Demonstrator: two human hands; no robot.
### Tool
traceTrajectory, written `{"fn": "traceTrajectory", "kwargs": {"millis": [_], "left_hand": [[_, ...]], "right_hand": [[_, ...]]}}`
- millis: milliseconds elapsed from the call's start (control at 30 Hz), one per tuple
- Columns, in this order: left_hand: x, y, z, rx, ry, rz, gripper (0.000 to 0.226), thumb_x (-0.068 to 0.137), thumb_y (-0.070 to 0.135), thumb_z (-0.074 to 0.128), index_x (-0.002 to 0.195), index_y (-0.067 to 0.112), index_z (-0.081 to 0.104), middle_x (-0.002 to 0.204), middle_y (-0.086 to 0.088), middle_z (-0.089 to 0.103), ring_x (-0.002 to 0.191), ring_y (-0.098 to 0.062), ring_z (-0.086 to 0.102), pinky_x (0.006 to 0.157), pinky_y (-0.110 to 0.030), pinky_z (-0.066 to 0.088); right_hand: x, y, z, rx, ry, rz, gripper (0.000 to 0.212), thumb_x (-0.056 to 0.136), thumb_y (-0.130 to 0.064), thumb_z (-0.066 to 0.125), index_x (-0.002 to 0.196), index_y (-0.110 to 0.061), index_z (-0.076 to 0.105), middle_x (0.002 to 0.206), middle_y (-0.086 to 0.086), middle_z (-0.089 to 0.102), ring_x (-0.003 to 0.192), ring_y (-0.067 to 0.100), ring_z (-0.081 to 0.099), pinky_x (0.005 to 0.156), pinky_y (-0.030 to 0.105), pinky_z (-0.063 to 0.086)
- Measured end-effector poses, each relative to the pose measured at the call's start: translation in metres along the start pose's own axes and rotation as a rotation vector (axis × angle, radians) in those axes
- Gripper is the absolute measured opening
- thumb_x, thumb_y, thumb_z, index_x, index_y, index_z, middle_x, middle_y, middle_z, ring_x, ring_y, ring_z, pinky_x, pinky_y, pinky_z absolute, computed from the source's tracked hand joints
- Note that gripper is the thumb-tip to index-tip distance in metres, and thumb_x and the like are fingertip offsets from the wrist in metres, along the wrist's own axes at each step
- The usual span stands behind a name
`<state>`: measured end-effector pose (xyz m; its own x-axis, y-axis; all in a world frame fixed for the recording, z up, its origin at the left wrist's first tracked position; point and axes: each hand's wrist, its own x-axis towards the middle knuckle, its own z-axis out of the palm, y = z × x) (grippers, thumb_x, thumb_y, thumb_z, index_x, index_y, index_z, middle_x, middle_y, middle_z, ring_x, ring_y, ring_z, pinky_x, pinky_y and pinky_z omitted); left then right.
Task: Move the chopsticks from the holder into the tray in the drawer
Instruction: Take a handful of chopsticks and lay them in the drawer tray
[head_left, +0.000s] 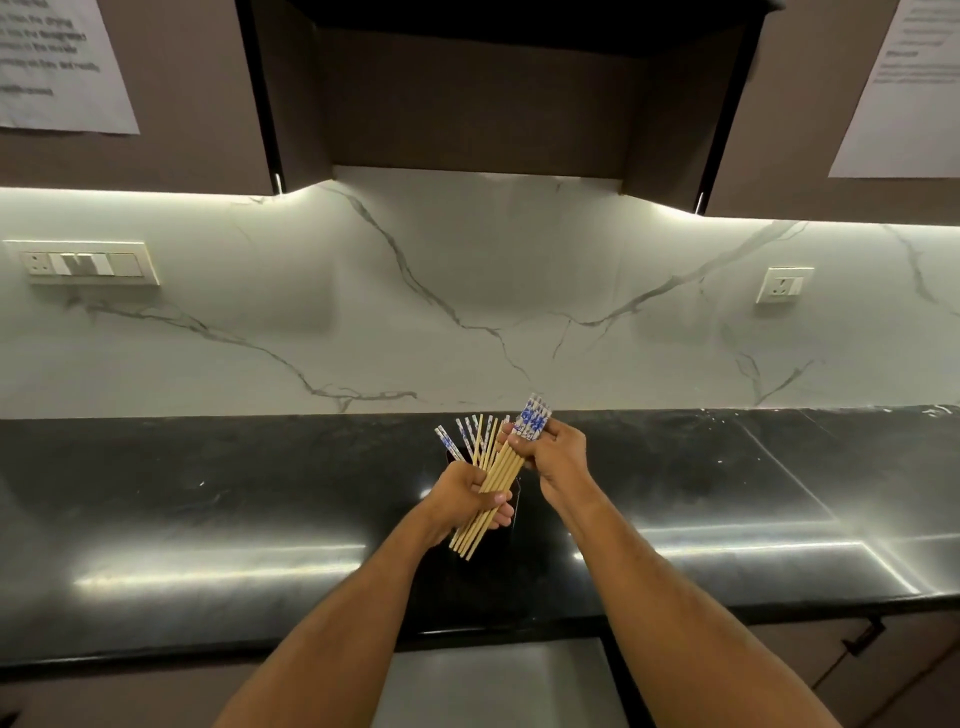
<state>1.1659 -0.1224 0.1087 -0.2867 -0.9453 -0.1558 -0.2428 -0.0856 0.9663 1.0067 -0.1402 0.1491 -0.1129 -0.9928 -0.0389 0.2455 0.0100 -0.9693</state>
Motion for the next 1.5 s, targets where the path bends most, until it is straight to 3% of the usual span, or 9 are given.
{"fn": "traceTrajectory", "kwargs": {"millis": [300,433,500,633,767,900,1067,1167,1500], "left_hand": [[-0.007,-0.023,0.042,0.239,0.004,-0.094,0.015,0.095,0.007,0.068,0.106,-0.001,0.071,0.091,-0.016,0.078,0.085,-0.025,0.078,0.083,-0.041,0.064],[-0.023,-0.048,0.06,0.461,0.046,-0.119,0.01,0.094,0.01,0.069,0.102,0.006,0.073,0.087,-0.009,0.077,0.078,-0.016,0.077,0.073,-0.027,0.064],[-0.028,-0.063,0.067,0.643,0.04,-0.158,0.01,0.092,0.012,0.07,0.1,0.008,0.075,0.086,-0.008,0.077,0.078,-0.017,0.077,0.077,-0.03,0.064],[-0.039,-0.09,0.082,1.027,-0.051,-0.229,0.021,0.092,0.017,0.067,0.112,0.013,0.073,0.103,-0.011,0.072,0.092,-0.026,0.069,0.086,-0.039,0.059],[-0.05,-0.112,0.098,1.185,-0.122,-0.207,0.021,0.094,0.008,0.06,0.113,0.012,0.069,0.109,-0.012,0.067,0.099,-0.03,0.067,0.09,-0.042,0.056],[-0.058,-0.133,0.11,1.226,-0.155,-0.201,0.021,0.096,0.002,0.055,0.112,0.007,0.068,0.11,-0.014,0.067,0.101,-0.031,0.067,0.089,-0.041,0.056],[-0.08,-0.184,0.118,1.179,-0.191,-0.213,0.018,0.097,0.005,0.058,0.111,0.011,0.068,0.111,-0.012,0.067,0.099,-0.028,0.067,0.088,-0.037,0.056],[-0.092,-0.218,0.122,1.153,-0.23,-0.231,0.021,0.097,0.003,0.057,0.112,0.012,0.068,0.112,-0.011,0.068,0.098,-0.028,0.067,0.086,-0.037,0.056],[-0.104,-0.296,0.131,1.042,-0.295,-0.297,0.023,0.099,0.005,0.052,0.113,0.014,0.067,0.116,-0.009,0.07,0.105,-0.027,0.068,0.089,-0.035,0.053]], "right_hand": [[-0.019,0.048,-0.067,0.053,-0.002,0.074,0.032,0.083,0.009,0.073,0.112,-0.002,0.065,0.105,0.017,0.076,0.102,0.031,0.074,0.092,0.047,0.059],[-0.028,0.075,-0.106,-0.257,0.065,0.016,0.07,0.082,-0.007,0.082,0.143,-0.01,0.048,0.125,0.004,0.066,0.112,0.018,0.067,0.1,0.038,0.055],[-0.039,0.087,-0.119,-0.536,0.05,-0.133,0.072,0.083,-0.014,0.082,0.146,-0.011,0.047,0.132,-0.002,0.059,0.118,0.011,0.059,0.102,0.031,0.051],[-0.068,0.112,-0.124,-1.011,-0.267,-0.376,0.058,0.087,-0.017,0.077,0.141,-0.012,0.055,0.135,0.003,0.062,0.125,0.016,0.058,0.106,0.029,0.048],[-0.09,0.148,-0.116,-1.424,-0.62,-0.31,0.051,0.09,-0.016,0.073,0.138,-0.015,0.056,0.13,0.007,0.065,0.12,0.024,0.061,0.105,0.037,0.049],[-0.109,0.181,-0.115,-1.612,-0.684,-0.164,0.023,0.092,-0.007,0.065,0.113,-0.014,0.062,0.104,0.009,0.069,0.094,0.027,0.068,0.083,0.036,0.056],[-0.125,0.217,-0.114,-1.691,-0.711,-0.04,0.012,0.091,-0.004,0.063,0.098,-0.014,0.066,0.089,0.008,0.067,0.075,0.023,0.062,0.074,0.034,0.054],[-0.139,0.24,-0.115,-1.695,-0.737,0.018,0.019,0.091,0.001,0.058,0.101,-0.012,0.067,0.093,0.01,0.068,0.077,0.026,0.061,0.071,0.034,0.049],[-0.161,0.303,-0.121,-1.704,-0.785,0.062,0.026,0.092,0.003,0.059,0.111,-0.011,0.07,0.107,0.012,0.072,0.098,0.03,0.07,0.086,0.039,0.057]]}}
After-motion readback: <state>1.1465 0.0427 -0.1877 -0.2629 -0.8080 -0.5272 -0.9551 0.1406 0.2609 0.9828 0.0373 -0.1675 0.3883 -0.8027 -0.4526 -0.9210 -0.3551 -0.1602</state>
